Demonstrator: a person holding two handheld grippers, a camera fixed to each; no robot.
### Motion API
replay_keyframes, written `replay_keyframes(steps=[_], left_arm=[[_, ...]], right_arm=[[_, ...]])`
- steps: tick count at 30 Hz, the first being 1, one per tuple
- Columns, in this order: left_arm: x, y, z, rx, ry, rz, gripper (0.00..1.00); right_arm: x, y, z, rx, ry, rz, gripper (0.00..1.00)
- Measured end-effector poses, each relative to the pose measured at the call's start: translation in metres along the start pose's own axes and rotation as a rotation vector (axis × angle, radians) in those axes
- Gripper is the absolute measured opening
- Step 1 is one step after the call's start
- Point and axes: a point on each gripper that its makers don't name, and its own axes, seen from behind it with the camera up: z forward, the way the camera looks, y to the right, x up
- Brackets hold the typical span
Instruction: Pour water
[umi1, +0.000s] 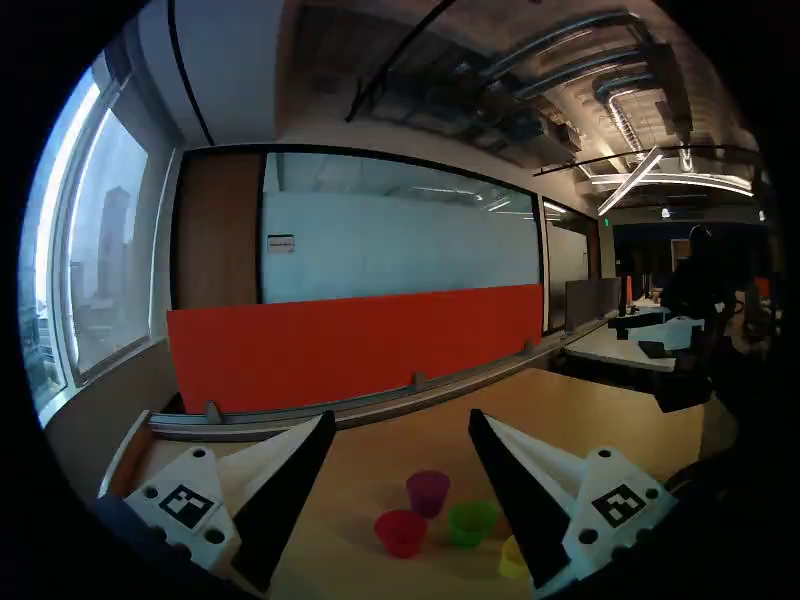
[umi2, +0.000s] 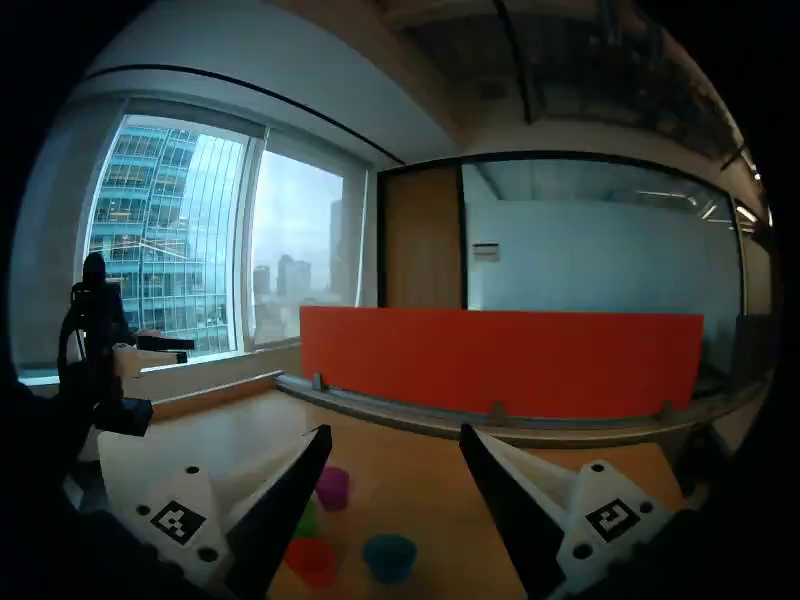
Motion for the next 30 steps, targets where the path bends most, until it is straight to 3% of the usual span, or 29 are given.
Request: replay_keyframes(steps=[18,30], left_arm=[[-0.012,0.022,0.002,-0.133,-0.048,-0.017,0.99],[-0.038,0.034,0.014,-0.223,-0.108,0.025,0.99]], right_arm=[[-0.011,-0.017,0.004,0.098,-0.088,-0.056,0.99],[-0.039,-0.024,0.007,0.154,-0.183,-0.118,0.99]])
